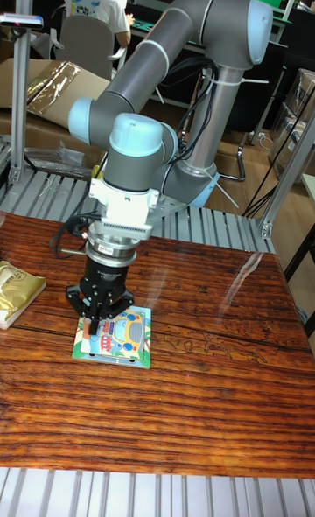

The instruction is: Assemble one piece of a puzzle

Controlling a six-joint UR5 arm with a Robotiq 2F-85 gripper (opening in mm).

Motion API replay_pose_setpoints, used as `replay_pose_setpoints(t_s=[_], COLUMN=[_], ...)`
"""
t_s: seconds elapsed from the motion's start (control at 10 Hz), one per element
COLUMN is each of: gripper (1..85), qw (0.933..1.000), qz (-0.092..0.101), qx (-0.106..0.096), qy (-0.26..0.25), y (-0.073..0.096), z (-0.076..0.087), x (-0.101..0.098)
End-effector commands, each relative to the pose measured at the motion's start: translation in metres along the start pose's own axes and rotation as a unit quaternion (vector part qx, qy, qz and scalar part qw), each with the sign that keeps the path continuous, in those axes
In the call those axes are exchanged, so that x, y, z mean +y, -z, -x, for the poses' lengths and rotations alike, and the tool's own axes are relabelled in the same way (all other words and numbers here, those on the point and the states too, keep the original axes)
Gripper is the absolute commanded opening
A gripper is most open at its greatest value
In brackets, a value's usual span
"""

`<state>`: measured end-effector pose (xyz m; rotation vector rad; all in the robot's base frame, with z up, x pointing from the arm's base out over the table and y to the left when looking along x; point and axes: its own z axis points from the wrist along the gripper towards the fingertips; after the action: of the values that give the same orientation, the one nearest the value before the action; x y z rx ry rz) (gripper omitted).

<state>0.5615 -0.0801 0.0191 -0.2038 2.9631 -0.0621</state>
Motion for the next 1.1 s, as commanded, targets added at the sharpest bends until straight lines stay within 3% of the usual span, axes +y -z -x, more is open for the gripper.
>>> replay_pose_setpoints(t_s=[0.0, 0.2, 0.4, 1.0], gripper=[1.3, 1.3, 1.3, 1.3], qw=[0.9997, 0.9995, 0.9996, 0.9997], qz=[-0.016, -0.017, -0.004, 0.002], qx=[0.019, 0.028, 0.025, 0.021], qy=[-0.001, -0.006, -0.01, -0.011], y=[0.006, 0.006, -0.003, -0.008], z=[-0.02, -0.032, -0.04, -0.042], x=[-0.016, -0.023, -0.024, -0.024])
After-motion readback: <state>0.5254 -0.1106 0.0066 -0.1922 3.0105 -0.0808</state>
